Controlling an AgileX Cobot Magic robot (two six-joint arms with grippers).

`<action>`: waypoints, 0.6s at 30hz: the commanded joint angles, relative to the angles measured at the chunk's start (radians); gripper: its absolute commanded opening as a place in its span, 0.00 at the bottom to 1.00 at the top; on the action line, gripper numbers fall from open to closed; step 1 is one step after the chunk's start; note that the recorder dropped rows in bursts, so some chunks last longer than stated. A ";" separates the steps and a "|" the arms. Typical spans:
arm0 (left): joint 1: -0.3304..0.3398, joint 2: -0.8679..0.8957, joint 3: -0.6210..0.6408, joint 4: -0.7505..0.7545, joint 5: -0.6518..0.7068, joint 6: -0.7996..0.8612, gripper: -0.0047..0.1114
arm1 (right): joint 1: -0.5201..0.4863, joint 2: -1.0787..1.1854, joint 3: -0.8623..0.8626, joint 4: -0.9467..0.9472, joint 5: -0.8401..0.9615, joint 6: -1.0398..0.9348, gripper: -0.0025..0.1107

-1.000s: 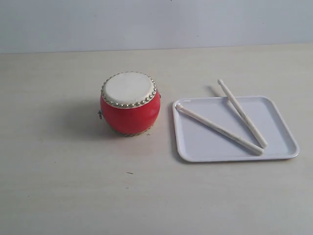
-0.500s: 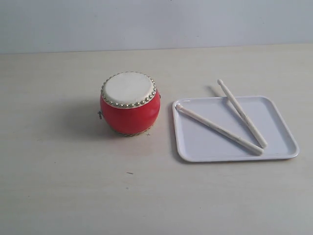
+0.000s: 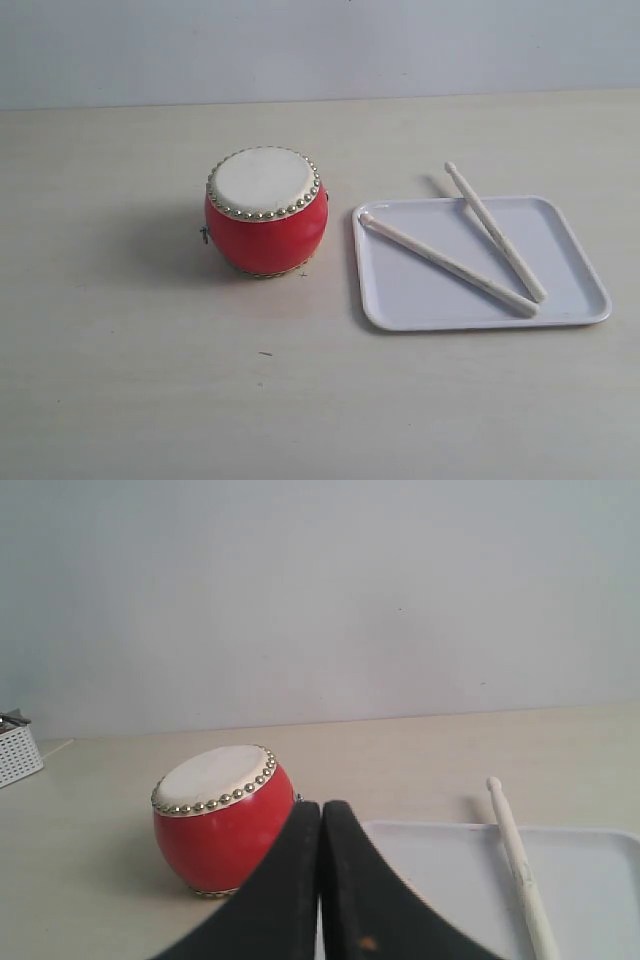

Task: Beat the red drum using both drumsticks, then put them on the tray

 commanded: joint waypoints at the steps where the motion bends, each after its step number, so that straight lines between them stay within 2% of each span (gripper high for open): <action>1: 0.025 -0.007 -0.001 -0.003 -0.001 0.004 0.04 | 0.004 -0.005 0.004 -0.002 0.004 -0.010 0.02; 18: 0.033 -0.007 -0.001 -0.003 -0.001 0.004 0.04 | 0.004 -0.005 0.004 -0.002 0.004 -0.010 0.02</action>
